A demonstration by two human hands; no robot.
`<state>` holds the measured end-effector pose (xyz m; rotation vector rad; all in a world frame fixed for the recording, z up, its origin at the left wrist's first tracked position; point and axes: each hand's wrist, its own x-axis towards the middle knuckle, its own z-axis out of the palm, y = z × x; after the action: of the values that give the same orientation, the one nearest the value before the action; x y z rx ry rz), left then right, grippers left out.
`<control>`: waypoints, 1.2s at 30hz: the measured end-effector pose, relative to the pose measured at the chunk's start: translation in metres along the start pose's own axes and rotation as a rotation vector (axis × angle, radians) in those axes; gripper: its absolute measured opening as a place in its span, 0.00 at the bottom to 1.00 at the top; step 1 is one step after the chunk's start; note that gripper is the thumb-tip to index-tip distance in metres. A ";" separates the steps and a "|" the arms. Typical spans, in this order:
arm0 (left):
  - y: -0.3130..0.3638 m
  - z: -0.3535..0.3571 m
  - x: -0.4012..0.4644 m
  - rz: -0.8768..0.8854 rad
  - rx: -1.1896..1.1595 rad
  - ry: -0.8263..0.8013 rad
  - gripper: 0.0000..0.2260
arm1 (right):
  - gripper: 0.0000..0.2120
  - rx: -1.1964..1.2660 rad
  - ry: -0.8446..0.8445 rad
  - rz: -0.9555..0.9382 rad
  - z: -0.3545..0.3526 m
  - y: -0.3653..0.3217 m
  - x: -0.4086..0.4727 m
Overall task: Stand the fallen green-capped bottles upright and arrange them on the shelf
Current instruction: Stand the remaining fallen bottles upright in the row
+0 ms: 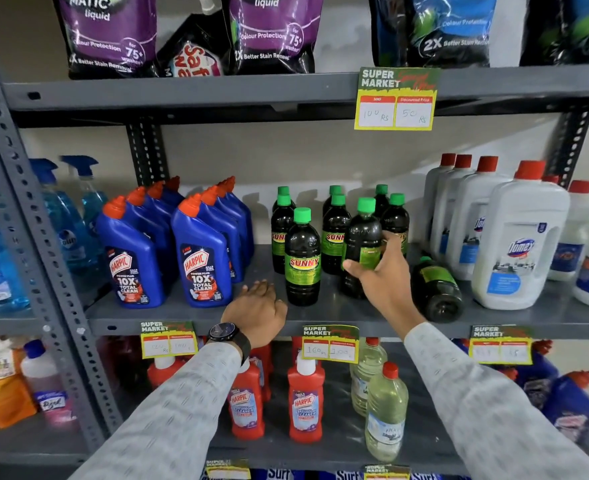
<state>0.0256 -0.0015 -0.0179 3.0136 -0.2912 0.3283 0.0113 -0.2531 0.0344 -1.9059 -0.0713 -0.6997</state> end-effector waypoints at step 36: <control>-0.001 0.001 0.002 -0.003 -0.013 -0.007 0.30 | 0.33 0.052 -0.238 0.017 0.001 0.040 0.001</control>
<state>0.0277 -0.0014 -0.0189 3.0025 -0.2890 0.3140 0.0270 -0.2708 0.0016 -1.9295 -0.2212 -0.4522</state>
